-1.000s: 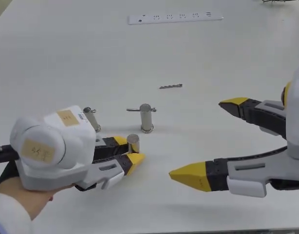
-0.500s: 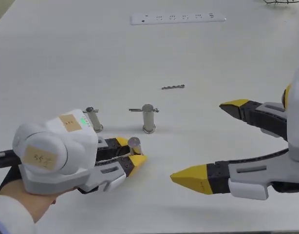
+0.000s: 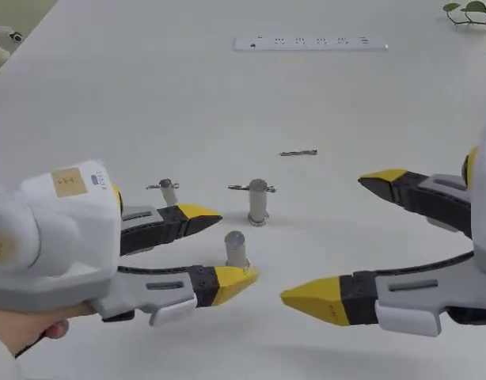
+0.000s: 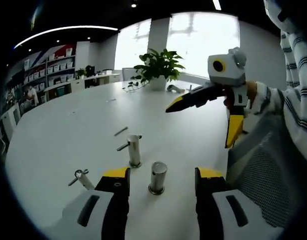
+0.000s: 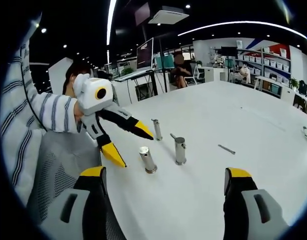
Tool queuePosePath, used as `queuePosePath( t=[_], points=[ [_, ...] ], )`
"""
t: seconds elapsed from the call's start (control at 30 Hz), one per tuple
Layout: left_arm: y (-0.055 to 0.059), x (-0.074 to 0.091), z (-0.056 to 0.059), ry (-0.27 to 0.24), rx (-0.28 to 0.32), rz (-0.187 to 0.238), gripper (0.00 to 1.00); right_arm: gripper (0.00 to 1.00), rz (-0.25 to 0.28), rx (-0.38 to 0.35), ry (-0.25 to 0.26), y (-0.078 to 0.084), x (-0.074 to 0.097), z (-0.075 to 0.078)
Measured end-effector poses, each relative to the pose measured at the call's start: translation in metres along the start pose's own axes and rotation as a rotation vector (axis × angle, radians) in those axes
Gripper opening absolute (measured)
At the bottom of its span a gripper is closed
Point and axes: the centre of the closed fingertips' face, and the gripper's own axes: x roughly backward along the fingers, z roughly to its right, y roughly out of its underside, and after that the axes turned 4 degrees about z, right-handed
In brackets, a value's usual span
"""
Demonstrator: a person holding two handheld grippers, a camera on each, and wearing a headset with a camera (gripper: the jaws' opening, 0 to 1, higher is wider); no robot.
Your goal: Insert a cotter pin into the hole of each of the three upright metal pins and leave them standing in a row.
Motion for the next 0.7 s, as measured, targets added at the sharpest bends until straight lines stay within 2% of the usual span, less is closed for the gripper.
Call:
queuePosePath(
  t=[0.13,0.2,0.27,0.33,0.53,0.7],
  points=[
    [0.0,0.009,0.005,0.012,0.001,0.01,0.78,0.97,-0.006,0.015,-0.002,-0.003,0.0,0.001],
    [-0.001,0.012,0.008,0.011,-0.002,0.007,0.84,0.97,-0.012,0.022,0.0,-0.003,0.001,0.003],
    [-0.005,0.016,0.01,0.001,0.0,0.023,0.91,0.97,-0.012,0.025,0.008,-0.004,0.003,0.007],
    [-0.007,0.019,0.015,0.015,0.022,0.027,0.98,0.96,-0.018,0.029,0.014,-0.004,0.005,0.012],
    [-0.003,0.025,0.02,0.005,0.038,0.024,0.99,0.95,-0.026,0.057,0.021,-0.011,0.009,0.027],
    [0.006,0.029,0.016,-0.024,0.075,0.008,0.99,0.93,-0.019,0.101,0.024,-0.024,0.007,0.041]
  ],
)
